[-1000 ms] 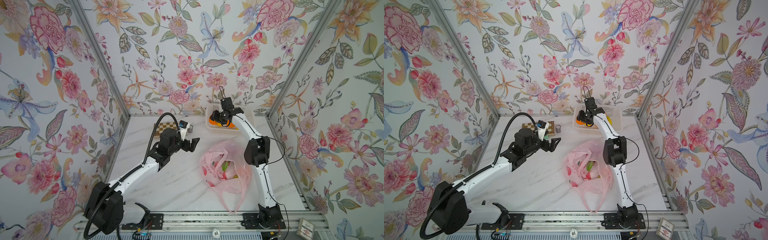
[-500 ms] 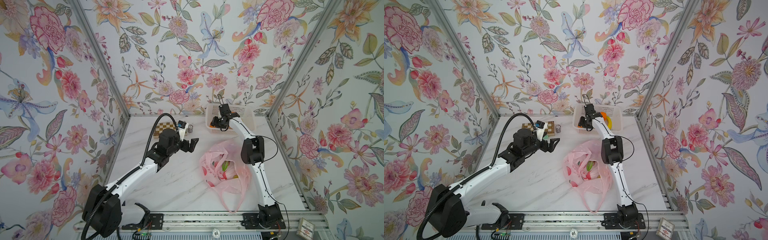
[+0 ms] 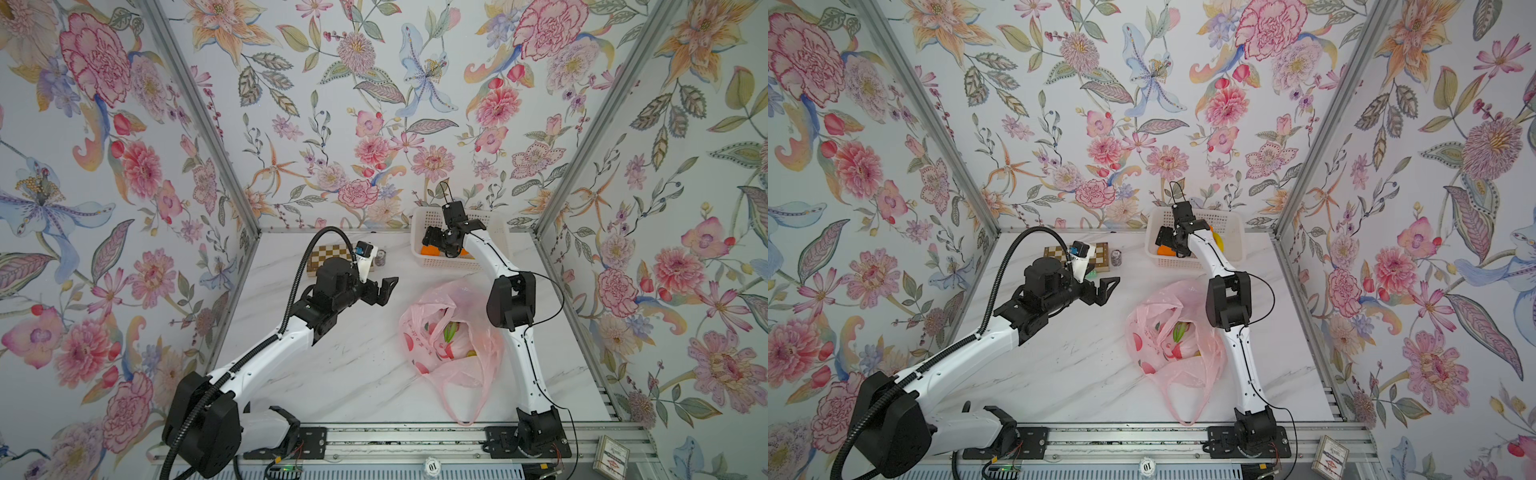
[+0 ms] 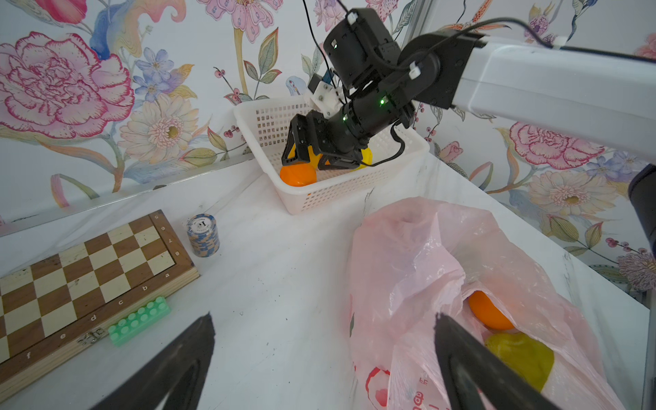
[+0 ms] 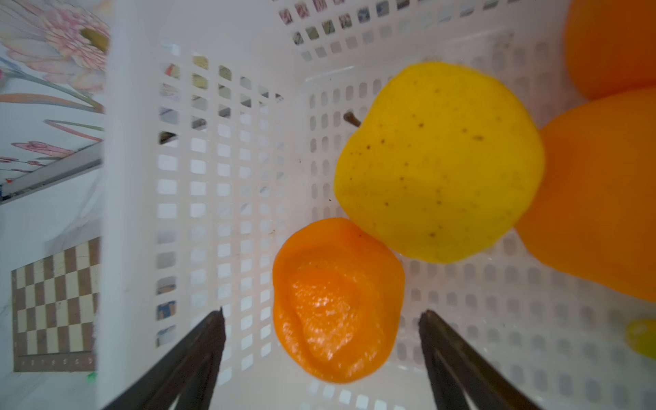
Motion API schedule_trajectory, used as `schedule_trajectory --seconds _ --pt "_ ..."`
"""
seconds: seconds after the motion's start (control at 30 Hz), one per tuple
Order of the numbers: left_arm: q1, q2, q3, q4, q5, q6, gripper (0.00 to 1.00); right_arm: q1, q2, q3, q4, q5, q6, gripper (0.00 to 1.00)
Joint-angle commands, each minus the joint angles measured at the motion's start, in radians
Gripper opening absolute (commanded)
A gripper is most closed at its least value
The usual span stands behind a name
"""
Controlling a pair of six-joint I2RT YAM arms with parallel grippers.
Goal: Untie the knot of the plastic bag and take out the fruit
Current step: Place the fruit in the basket, then open the plastic bag at the center of the table.
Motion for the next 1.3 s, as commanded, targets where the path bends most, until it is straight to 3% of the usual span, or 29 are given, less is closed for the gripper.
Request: schedule_trajectory --seconds 0.0,0.2,0.5,0.77,0.87,1.03,1.27 --pt "-0.015 -0.013 0.002 0.020 0.068 0.027 0.96 0.013 -0.181 -0.058 -0.003 0.045 -0.045 0.88" --pt "-0.071 -0.006 0.002 0.054 0.082 0.074 0.94 0.042 -0.430 -0.313 0.021 0.125 -0.105 0.90" --pt "-0.169 0.072 0.043 0.051 0.129 0.142 0.84 0.120 -0.938 -0.881 0.141 0.306 -0.132 0.93" --pt "-0.248 0.177 0.086 0.052 0.146 0.164 0.79 0.169 -1.355 -1.316 0.045 0.438 0.028 0.96" --pt "-0.279 0.208 0.094 0.052 0.142 0.176 0.79 0.182 -1.474 -1.446 -0.007 0.406 0.098 0.99" --pt "-0.319 0.251 0.103 0.061 0.147 0.176 0.80 0.194 -1.601 -1.612 -0.055 0.223 0.160 0.99" --pt "-0.359 0.333 0.144 0.029 0.185 0.223 0.81 0.222 -1.592 -1.692 -0.115 0.242 0.241 0.99"
